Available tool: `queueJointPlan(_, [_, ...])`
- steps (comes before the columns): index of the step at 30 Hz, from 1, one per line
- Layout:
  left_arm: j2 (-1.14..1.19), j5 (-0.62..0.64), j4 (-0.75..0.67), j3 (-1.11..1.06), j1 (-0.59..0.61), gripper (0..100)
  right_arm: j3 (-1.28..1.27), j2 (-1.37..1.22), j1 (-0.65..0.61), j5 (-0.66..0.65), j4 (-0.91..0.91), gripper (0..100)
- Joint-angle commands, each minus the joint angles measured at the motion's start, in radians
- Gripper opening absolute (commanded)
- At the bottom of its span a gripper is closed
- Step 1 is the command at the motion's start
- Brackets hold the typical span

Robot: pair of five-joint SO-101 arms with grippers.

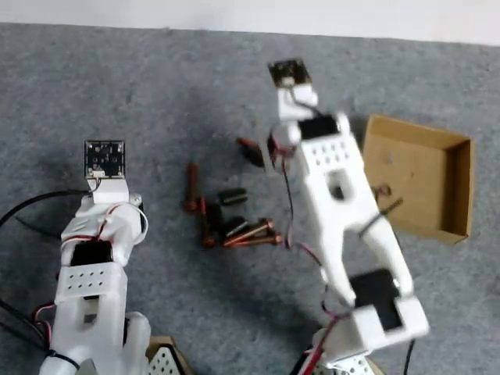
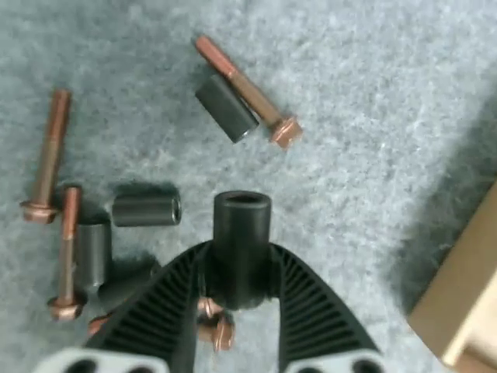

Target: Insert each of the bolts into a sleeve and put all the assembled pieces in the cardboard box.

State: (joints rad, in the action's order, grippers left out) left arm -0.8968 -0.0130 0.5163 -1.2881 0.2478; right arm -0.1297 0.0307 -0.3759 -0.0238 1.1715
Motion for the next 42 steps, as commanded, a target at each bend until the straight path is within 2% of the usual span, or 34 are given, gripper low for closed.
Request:
queueJointPlan(1, [-0.024, 0.006, -0.018, 0.005, 0.008, 1, -0.344, 0.24, 0.005, 0.005, -0.302, 0.5])
queueJointPlan(7, [-0.024, 0.006, -0.018, 0.004, 0.012, 1, -0.765, 0.532, 0.012, 0.002, -0.659, 0.5])
queueJointPlan(11, [-0.024, 0.006, -0.018, 0.004, 0.013, 1, -0.944, 0.651, 0.008, 0.002, -0.757, 0.5])
queueJointPlan(14, [-0.024, 0.006, -0.018, 0.004, 0.015, 1, -1.024, 0.688, 0.01, 0.008, -0.733, 0.5])
queueJointPlan(18, [-0.024, 0.006, -0.018, 0.004, 0.015, 1, -1.047, 0.697, 0.022, 0.002, -0.575, 0.5])
queueJointPlan(23, [-0.024, 0.006, -0.018, 0.004, 0.015, 1, -1.05, 0.697, 0.159, -0.044, -0.498, 1.1])
queueJointPlan(26, [-0.024, 0.006, -0.018, 0.004, 0.015, 1, -1.05, 0.697, 0.166, -0.066, -0.412, 5.9])
queueJointPlan(30, [-0.024, 0.006, -0.018, 0.004, 0.015, 1, -1.052, 0.697, 0.165, -0.066, -0.409, 17.2])
queueJointPlan(38, [-0.024, 0.006, -0.017, 0.004, 0.015, 1, -1.056, 0.696, 0.16, -0.066, -0.412, 17.8])
queueJointPlan(42, [-0.024, 0.006, -0.017, 0.004, 0.013, 1, -1.056, 0.694, 0.133, -0.061, -0.472, 17.8])
